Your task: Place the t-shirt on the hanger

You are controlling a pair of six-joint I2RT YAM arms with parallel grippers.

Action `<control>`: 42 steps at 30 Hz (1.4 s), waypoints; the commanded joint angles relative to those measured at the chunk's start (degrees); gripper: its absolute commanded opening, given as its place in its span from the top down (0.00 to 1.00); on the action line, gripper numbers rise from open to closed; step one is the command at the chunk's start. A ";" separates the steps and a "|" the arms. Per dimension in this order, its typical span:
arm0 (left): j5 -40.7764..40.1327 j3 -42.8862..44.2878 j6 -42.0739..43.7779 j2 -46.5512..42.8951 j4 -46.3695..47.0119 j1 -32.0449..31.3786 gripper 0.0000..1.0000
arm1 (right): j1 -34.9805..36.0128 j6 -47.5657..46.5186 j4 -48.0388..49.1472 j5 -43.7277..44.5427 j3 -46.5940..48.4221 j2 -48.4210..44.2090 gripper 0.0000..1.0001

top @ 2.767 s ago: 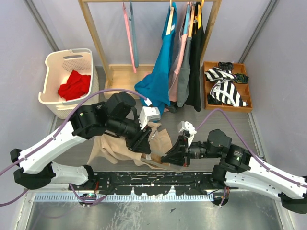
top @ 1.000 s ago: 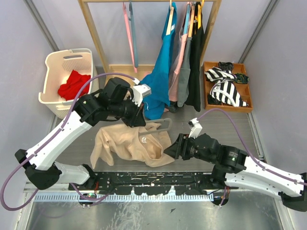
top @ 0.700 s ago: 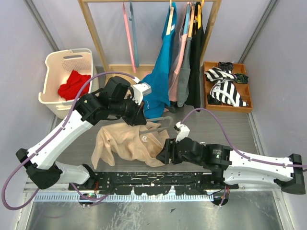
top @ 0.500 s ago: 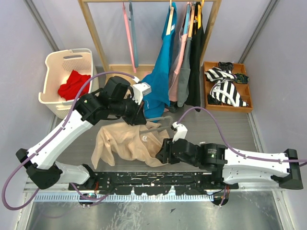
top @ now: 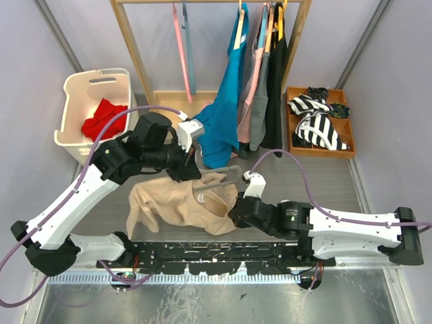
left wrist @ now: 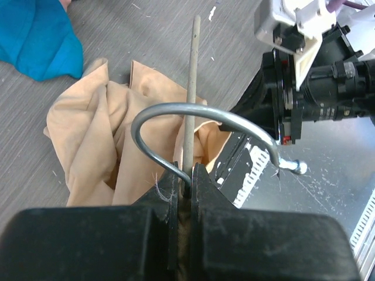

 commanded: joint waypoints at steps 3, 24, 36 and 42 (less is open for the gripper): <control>3.81 -2.17 -0.48 -4.31 2.33 0.29 1.00 | -5.11 -1.44 -0.86 0.58 0.62 -5.09 0.99; 8.10 -5.31 0.59 -8.23 2.14 0.28 1.00 | -26.49 -14.10 -1.20 -16.54 5.22 -9.14 0.99; 5.05 -5.03 1.18 -6.74 1.68 0.30 1.00 | -27.68 -17.62 -6.18 -18.61 14.38 -8.28 0.99; 5.01 -3.98 1.22 -5.47 1.77 0.29 1.00 | -27.68 -19.46 -8.92 -17.95 18.40 -7.83 0.99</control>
